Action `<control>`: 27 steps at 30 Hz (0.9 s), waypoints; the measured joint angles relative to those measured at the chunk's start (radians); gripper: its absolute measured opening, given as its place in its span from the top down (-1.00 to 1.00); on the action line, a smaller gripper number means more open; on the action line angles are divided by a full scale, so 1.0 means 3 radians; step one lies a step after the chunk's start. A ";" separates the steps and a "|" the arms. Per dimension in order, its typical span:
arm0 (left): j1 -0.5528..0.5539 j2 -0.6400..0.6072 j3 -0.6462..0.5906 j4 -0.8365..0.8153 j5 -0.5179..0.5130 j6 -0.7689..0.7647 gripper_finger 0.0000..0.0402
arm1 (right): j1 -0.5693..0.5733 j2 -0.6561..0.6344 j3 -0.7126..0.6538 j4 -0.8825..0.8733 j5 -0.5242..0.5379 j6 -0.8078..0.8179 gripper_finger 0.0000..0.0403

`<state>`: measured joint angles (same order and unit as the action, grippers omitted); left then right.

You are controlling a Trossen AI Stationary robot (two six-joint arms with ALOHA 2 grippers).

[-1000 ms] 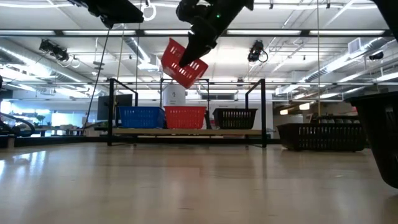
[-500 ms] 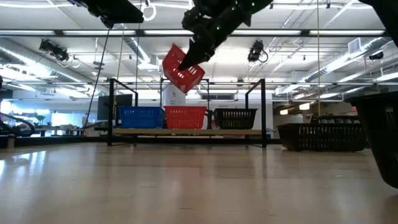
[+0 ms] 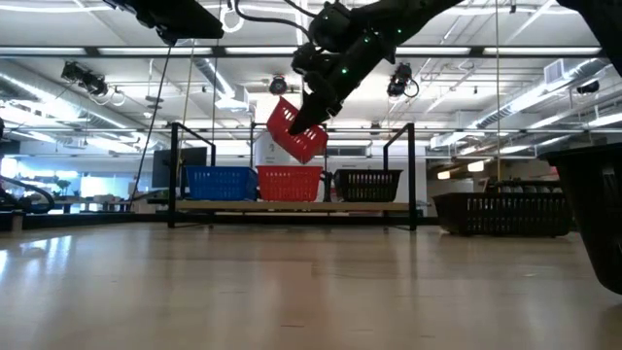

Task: Stack baskets on shelf by color
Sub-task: Stack the right red basket on top of the red basket on the shelf

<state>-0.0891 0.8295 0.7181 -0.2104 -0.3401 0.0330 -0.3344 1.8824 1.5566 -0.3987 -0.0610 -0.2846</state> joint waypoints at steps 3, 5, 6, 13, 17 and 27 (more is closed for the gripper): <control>0.0000 0.0000 0.0000 0.0000 0.0000 0.0000 0.42 | 0.0006 0.0000 0.0000 -0.0054 -0.0051 0.0086 0.92; 0.0000 0.0000 0.0000 0.0001 -0.0001 0.0000 0.42 | 0.0008 0.0000 -0.0017 -0.0062 -0.0063 0.0130 0.91; 0.0000 0.0000 0.0000 0.0001 0.0000 0.0000 0.42 | 0.0010 -0.0002 -0.0041 -0.0041 -0.0063 0.0135 0.91; 0.0000 0.0000 0.0000 0.0001 0.0000 -0.0010 0.42 | 0.0015 -0.0003 -0.0226 0.0075 -0.0063 0.0153 0.93; 0.0000 0.0000 0.0000 0.0000 0.0000 -0.0007 0.42 | 0.0015 -0.0003 -0.0231 0.0102 -0.0063 0.0154 0.91; 0.0000 0.0002 0.0000 -0.0003 0.0000 -0.0009 0.42 | 0.0017 -0.0003 -0.0231 0.0102 -0.0064 0.0168 0.82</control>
<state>-0.0891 0.8300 0.7181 -0.2113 -0.3401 0.0302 -0.3294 1.8816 1.4872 -0.3682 -0.0803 -0.2343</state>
